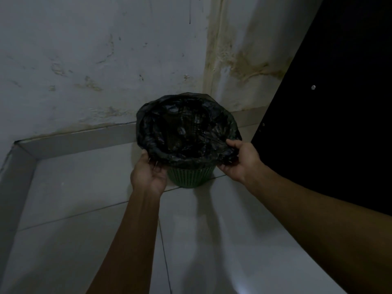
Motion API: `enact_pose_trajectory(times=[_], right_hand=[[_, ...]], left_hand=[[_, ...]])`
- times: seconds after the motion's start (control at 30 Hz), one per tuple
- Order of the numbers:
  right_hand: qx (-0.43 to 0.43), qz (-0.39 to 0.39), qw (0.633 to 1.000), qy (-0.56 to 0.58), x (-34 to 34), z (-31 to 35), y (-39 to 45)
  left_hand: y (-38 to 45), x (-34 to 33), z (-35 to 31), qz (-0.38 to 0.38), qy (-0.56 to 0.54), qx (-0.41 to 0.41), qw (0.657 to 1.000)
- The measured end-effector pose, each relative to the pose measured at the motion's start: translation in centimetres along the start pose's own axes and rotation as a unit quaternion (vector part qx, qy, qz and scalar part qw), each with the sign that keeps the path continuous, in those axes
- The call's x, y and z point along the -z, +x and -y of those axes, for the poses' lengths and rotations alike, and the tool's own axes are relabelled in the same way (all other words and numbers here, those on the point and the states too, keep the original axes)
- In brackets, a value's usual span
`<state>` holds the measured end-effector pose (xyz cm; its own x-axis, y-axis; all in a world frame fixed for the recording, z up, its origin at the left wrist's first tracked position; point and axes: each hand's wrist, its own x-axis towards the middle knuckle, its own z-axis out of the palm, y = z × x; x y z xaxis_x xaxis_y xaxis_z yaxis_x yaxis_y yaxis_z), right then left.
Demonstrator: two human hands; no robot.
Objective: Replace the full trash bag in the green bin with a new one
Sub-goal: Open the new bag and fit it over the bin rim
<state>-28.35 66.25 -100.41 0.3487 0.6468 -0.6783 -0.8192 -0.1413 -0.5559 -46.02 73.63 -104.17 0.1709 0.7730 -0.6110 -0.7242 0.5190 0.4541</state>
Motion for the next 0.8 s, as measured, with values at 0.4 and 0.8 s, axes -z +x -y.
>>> enact_pose_trajectory(times=[0.4, 0.8], right_hand=[[-0.011, 0.004, 1.000, -0.018, 0.5, 0.1, -0.6], [-0.022, 0.016, 0.999, -0.030, 1.4, 0.3, -1.1]], left_hand=[[0.8, -1.8, -1.1, -0.040, 0.037, 0.011, 0.998], [0.2, -1.9, -2.1, -0.159, 0.079, -0.168, 0.970]])
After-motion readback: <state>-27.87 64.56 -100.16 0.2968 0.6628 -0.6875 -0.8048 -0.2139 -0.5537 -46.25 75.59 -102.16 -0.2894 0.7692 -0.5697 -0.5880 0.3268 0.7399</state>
